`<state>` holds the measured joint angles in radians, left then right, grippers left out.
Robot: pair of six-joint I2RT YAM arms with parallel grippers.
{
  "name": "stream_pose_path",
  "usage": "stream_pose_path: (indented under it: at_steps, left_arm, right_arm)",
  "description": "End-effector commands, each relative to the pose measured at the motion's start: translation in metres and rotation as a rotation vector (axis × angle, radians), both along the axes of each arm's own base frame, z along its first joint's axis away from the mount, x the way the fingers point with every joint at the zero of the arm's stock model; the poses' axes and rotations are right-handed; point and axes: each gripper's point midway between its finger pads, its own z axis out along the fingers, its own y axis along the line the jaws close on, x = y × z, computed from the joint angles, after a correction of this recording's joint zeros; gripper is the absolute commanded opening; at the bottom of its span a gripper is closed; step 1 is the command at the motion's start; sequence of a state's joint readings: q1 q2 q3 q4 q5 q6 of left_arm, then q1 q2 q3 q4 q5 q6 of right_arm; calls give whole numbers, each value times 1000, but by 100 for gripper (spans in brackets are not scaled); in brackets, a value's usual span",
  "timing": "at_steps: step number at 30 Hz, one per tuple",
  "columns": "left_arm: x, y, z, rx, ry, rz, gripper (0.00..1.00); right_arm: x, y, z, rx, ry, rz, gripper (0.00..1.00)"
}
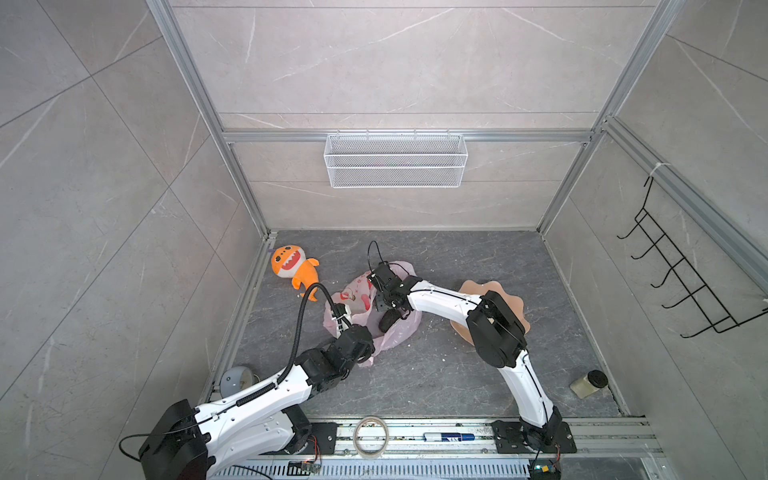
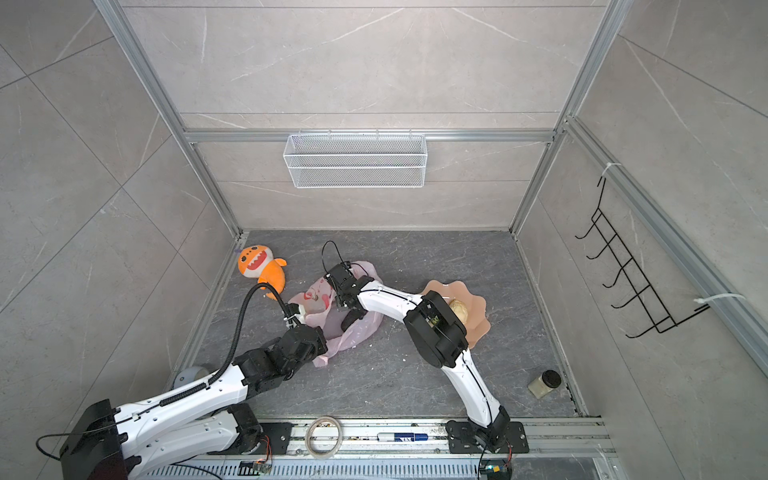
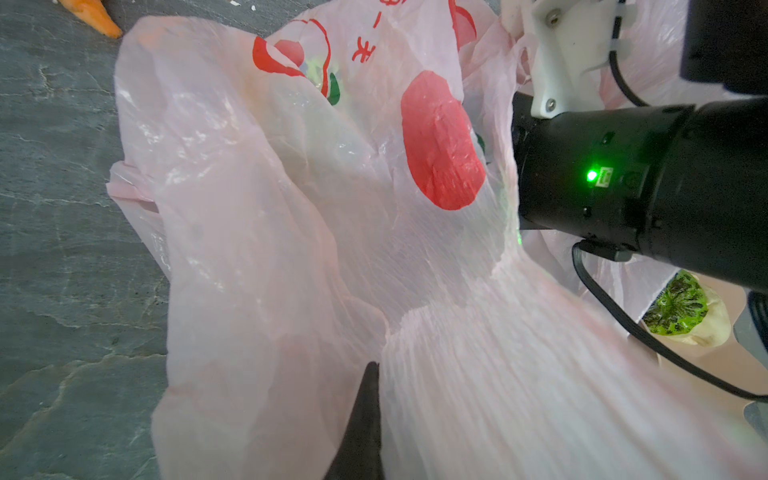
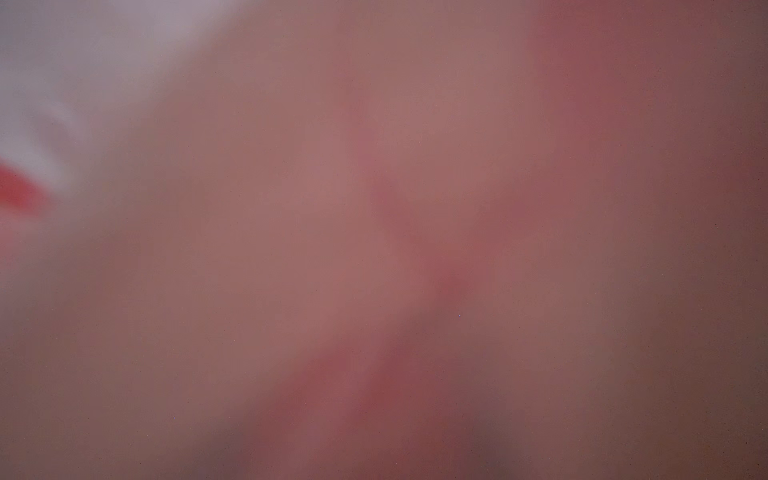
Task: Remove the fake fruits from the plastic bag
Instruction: 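Close the right gripper on the red tomato inside the bag, then lift the red tomato out of the bag with the right gripper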
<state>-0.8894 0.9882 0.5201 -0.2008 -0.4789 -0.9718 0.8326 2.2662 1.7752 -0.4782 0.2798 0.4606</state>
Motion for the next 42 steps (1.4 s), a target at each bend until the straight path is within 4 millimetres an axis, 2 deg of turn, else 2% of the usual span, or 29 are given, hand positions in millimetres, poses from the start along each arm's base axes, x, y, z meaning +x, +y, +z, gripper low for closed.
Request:
stream_pose_path:
  at_steps: [1,5,17,26,30,37,42]
  left_arm:
    - [7,-3,13,-14,-34,6,0]
    - [7,-3,13,-17,-32,10,0]
    - [8,-4,16,-12,-35,6,0]
    - [11,-5,35,-15,-74,-2,0]
    - [12,-4,41,-13,-89,0,0]
    - [12,-5,36,-14,-79,2,0]
    - [12,-6,35,-18,-77,4,0]
  right_arm:
    - [-7,-1,17,20,-4,15,51]
    - [-14,0,30,41,-7,40,47]
    - [-46,8,74,81,-4,123,46]
    - [-71,7,101,132,13,161,46]
    - [-86,1,113,151,28,181,46]
    - [-108,-16,140,207,34,192,46]
    - [-119,-29,153,220,32,190,46]
